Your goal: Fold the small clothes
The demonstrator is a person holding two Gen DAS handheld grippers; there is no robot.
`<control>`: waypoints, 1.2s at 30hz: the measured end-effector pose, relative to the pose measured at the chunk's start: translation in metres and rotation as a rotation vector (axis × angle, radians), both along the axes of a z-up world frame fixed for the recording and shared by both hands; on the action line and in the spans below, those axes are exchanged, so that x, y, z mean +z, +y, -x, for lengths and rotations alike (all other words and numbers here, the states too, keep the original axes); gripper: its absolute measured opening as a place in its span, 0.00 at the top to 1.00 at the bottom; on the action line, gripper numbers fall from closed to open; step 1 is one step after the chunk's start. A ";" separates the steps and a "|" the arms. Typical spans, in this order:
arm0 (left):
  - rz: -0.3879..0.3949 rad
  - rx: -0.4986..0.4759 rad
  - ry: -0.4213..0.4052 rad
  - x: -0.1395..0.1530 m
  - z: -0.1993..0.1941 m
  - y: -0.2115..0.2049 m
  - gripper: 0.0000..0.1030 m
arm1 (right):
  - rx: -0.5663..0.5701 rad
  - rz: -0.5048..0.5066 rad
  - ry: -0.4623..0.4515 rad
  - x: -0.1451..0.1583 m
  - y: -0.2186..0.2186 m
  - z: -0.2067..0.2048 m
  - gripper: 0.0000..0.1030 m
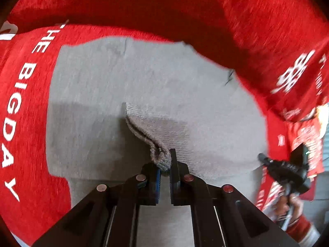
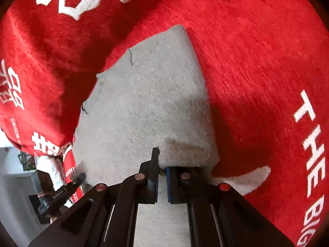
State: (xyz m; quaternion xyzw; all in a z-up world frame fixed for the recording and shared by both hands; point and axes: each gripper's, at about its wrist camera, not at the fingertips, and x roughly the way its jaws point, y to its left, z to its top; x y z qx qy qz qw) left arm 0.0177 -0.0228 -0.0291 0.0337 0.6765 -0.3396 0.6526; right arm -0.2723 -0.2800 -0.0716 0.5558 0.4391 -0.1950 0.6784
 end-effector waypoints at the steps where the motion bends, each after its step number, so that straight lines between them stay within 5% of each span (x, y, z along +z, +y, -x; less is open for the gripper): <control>1: -0.028 0.001 -0.011 -0.003 0.003 0.002 0.93 | 0.003 0.001 0.002 0.001 0.001 -0.003 0.96; 5: -0.055 0.029 -0.035 0.004 0.000 0.014 0.86 | 0.041 -0.004 0.030 0.005 0.005 -0.009 0.91; 8: -0.150 0.049 -0.122 0.014 -0.006 0.028 0.55 | 0.081 -0.022 0.060 0.014 0.008 -0.003 0.69; 9: -0.154 0.055 -0.140 0.020 -0.008 0.034 0.54 | 0.092 -0.017 0.065 0.019 0.010 -0.004 0.56; 10: -0.157 0.058 -0.144 0.022 -0.009 0.036 0.54 | 0.105 0.017 0.068 0.029 0.012 0.001 0.54; 14: -0.175 0.054 -0.179 0.035 -0.012 0.038 0.54 | 0.049 0.161 0.040 0.060 -0.002 0.017 0.54; 21: -0.194 0.004 -0.206 0.023 0.000 -0.004 0.54 | -0.168 0.027 0.028 0.013 -0.063 0.008 0.54; 23: -0.196 0.012 -0.209 0.019 0.003 -0.012 0.54 | -0.150 -0.013 0.019 0.002 -0.069 -0.005 0.55; 25: -0.204 0.024 -0.211 0.016 0.005 -0.015 0.54 | -0.085 0.010 0.037 0.006 -0.069 -0.017 0.92; 31: -0.253 0.024 -0.226 0.006 0.005 -0.016 0.54 | 0.191 0.284 0.212 0.024 -0.058 -0.043 0.92; 33: -0.252 0.014 -0.230 -0.001 0.006 -0.015 0.44 | 0.204 0.303 0.239 0.017 -0.058 -0.042 0.90; 36: -0.260 0.011 -0.241 0.000 0.007 -0.016 0.42 | 0.163 0.313 0.247 0.020 -0.057 -0.036 0.87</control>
